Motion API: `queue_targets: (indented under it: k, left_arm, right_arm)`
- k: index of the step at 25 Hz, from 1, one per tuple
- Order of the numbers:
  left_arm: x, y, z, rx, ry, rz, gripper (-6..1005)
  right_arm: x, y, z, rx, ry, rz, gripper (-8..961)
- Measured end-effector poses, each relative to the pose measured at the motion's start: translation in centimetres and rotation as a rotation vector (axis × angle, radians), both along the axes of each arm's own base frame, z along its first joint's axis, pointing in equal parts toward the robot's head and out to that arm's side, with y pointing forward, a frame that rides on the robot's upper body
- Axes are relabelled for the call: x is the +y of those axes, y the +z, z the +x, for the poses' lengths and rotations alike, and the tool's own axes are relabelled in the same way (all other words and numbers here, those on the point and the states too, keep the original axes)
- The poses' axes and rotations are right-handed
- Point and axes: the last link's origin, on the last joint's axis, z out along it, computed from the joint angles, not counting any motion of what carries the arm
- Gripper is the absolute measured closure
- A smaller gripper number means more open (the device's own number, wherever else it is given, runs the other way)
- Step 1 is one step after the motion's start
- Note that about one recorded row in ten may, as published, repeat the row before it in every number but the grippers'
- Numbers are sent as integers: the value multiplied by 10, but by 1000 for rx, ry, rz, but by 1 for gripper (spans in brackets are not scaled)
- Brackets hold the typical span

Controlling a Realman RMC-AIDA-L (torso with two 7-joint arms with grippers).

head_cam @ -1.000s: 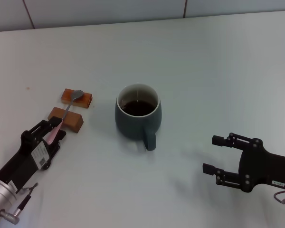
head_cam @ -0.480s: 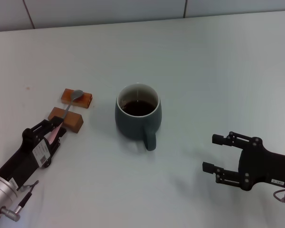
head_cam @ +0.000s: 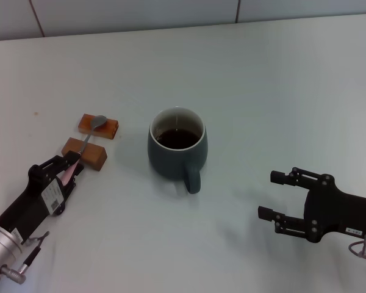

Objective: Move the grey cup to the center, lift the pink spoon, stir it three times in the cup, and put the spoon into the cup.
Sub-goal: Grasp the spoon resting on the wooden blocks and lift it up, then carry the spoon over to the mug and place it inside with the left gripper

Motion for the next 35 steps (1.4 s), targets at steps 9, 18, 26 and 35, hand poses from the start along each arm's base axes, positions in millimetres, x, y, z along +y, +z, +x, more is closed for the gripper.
queue_targets:
  k: [9, 18, 26, 35]
  left_arm:
    - [1, 0, 0, 1, -1, 0, 812]
    - [6, 6, 5, 49, -62, 48, 855]
    - [45, 49, 44, 177, -394, 307, 862]
    - [103, 125, 150, 632, -1300, 543, 865]
  right_arm:
    - [1, 0, -1, 0, 2, 0, 208]
    - [2, -1, -2, 4, 7, -2, 208]
    - [2, -1, -3, 5, 6, -2, 208]
    - [1, -1, 0, 9, -22, 16, 208]
